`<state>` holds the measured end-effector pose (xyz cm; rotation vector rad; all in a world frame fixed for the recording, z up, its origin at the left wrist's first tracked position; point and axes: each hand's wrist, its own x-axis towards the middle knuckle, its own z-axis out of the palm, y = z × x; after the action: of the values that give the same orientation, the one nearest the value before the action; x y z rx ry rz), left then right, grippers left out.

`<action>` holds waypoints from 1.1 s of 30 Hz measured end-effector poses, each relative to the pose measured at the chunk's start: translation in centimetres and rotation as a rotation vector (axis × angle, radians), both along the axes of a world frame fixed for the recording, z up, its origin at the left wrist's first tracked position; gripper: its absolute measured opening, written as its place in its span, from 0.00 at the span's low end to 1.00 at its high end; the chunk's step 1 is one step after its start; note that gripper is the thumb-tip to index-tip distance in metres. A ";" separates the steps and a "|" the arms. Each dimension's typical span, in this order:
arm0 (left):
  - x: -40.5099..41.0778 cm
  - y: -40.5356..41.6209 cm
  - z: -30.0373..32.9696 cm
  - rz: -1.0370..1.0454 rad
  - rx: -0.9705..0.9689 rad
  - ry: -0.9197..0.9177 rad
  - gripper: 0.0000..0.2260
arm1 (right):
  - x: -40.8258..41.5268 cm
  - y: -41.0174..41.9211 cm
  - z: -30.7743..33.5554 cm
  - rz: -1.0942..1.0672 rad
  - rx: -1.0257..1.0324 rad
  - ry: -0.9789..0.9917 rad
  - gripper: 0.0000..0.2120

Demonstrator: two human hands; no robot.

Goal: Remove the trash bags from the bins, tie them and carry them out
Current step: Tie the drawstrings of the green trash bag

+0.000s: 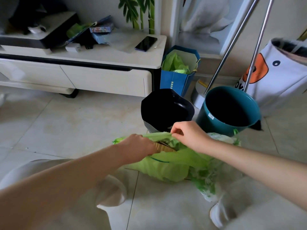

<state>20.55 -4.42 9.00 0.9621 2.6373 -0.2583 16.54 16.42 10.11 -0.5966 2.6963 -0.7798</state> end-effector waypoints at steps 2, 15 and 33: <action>0.1 -0.5 1.3 0.056 0.017 -0.023 0.14 | 0.4 1.1 1.6 -0.034 -0.023 -0.003 0.03; 0.7 0.8 1.1 0.346 0.192 -0.191 0.10 | 2.4 1.6 1.6 -0.118 0.024 -0.102 0.07; -1.5 0.4 5.6 0.402 0.550 -0.545 0.08 | 0.7 2.9 5.3 -0.200 -0.002 0.078 0.05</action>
<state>19.02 -4.04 14.59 0.5054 2.3269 0.7477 17.21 19.29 15.44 -0.3683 2.8598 -0.8244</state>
